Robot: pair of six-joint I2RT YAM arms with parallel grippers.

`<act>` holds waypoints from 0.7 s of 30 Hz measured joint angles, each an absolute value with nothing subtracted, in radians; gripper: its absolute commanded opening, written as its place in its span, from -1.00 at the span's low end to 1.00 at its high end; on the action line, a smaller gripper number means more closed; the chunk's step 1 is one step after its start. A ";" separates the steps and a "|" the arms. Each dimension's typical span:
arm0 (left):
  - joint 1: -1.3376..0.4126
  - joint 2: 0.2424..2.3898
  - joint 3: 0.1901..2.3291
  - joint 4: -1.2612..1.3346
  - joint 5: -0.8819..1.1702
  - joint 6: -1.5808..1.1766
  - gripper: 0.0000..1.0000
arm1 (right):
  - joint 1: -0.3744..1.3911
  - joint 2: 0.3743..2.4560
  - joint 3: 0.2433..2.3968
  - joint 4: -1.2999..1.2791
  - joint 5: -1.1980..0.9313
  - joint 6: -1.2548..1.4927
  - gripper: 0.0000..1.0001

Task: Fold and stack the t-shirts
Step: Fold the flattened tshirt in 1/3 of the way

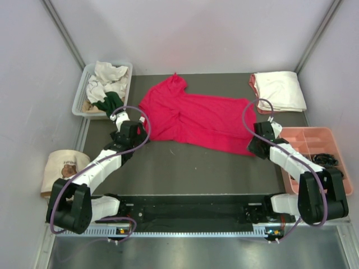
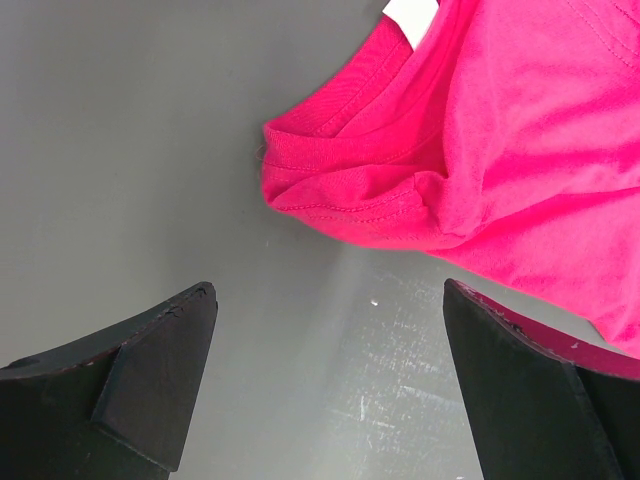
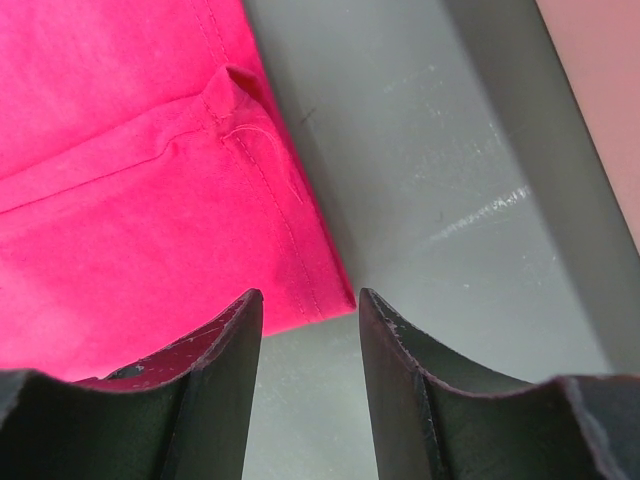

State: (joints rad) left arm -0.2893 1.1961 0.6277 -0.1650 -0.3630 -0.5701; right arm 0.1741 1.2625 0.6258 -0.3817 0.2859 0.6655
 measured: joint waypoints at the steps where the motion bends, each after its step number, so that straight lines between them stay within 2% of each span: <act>1: -0.289 1.196 0.628 -0.165 -0.363 -0.570 0.98 | 0.174 1.265 0.622 -0.379 0.286 0.665 -0.13; 13: -0.286 1.196 0.627 -0.165 -0.360 -0.572 0.98 | 0.174 1.319 0.616 -0.383 0.285 0.675 -0.21; 16: -0.284 1.196 0.627 -0.165 -0.360 -0.573 0.98 | 0.174 1.328 0.619 -0.375 0.283 0.678 -0.45; 17: -0.284 1.196 0.627 -0.165 -0.360 -0.573 0.98 | 0.174 1.333 0.622 -0.375 0.283 0.680 -0.65; 19: -0.282 1.196 0.627 -0.165 -0.360 -0.573 0.98 | 0.174 1.346 0.629 -0.364 0.283 0.685 -0.84; 20: -0.281 1.196 0.627 -0.165 -0.360 -0.573 0.98 | 0.173 1.352 0.633 -0.361 0.282 0.682 -1.00; 21: -0.279 1.196 0.627 -0.165 -0.360 -0.573 0.98 | 0.173 1.359 0.637 -0.359 0.280 0.684 -1.00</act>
State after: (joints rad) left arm -0.2794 1.1961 0.6270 -0.1646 -0.3599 -0.5732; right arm 0.1734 1.3586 0.6369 -0.3592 0.2802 0.6838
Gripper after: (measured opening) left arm 0.990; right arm 0.110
